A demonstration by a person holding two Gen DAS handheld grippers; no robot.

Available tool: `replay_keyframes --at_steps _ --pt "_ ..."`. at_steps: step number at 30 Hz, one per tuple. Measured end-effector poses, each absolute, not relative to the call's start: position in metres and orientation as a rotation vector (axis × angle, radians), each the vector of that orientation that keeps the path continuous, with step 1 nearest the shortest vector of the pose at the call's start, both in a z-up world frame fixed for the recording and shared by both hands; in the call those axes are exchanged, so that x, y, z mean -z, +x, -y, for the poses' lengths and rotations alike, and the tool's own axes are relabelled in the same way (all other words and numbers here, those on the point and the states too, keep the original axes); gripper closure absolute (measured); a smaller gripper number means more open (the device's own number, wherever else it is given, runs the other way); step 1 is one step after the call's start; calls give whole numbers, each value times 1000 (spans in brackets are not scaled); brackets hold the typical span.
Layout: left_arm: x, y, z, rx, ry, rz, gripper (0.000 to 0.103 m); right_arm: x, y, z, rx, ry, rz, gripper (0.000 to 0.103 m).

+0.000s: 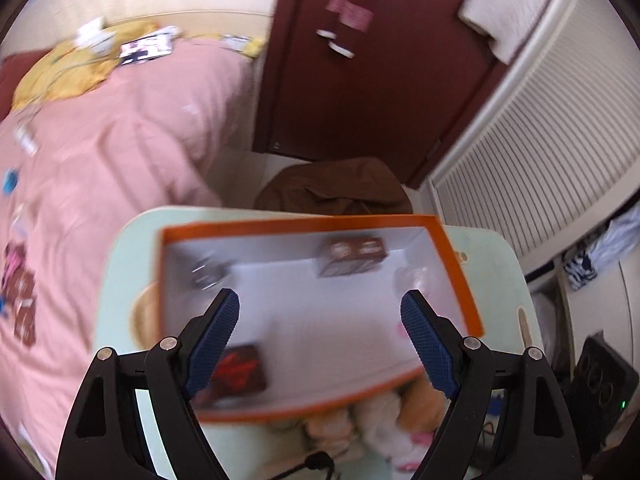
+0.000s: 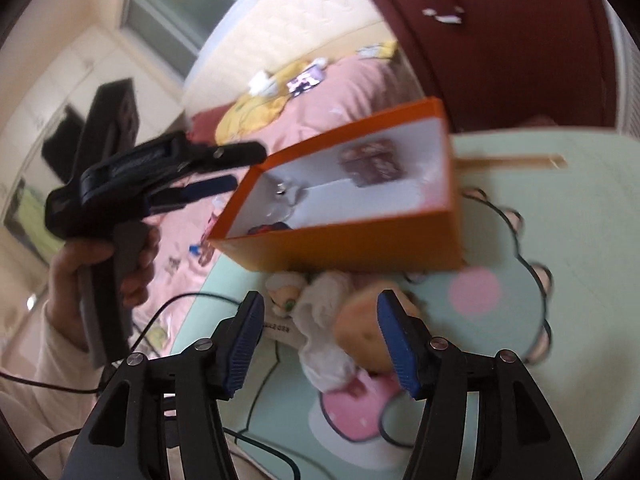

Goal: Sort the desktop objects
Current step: 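Set the figurine keychain on the table with the right tool, then grasp the brown card box with the left tool and place it on table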

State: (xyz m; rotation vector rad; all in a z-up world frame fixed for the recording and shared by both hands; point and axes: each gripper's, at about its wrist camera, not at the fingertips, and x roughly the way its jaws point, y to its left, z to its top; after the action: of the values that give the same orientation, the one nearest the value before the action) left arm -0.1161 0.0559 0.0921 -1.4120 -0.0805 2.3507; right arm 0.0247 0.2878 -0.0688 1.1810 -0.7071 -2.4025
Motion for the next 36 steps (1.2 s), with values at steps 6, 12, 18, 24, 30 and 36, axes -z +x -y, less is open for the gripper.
replay_keyframes --at_steps 6,12,18,24,30,36 --pt "-70 -146 -116 -2328 -1504 -71 20 78 30 -308 2400 1173 825 44" --pt "-43 -166 -132 -2343 -1607 -80 20 79 29 -316 2390 1150 861 44" --pt "-36 -162 -123 -2312 -1573 1 43 86 26 -319 2363 1161 903 43" --pt "-70 -142 -101 -2331 -1441 124 43 86 26 -320 2360 1172 891 43" --pt "-114 -109 -69 -2347 -1330 167 43 82 26 -311 2359 1192 838 42" --pt "-120 -75 -27 -2391 -1316 210 43 81 20 -297 2356 1228 777 41"
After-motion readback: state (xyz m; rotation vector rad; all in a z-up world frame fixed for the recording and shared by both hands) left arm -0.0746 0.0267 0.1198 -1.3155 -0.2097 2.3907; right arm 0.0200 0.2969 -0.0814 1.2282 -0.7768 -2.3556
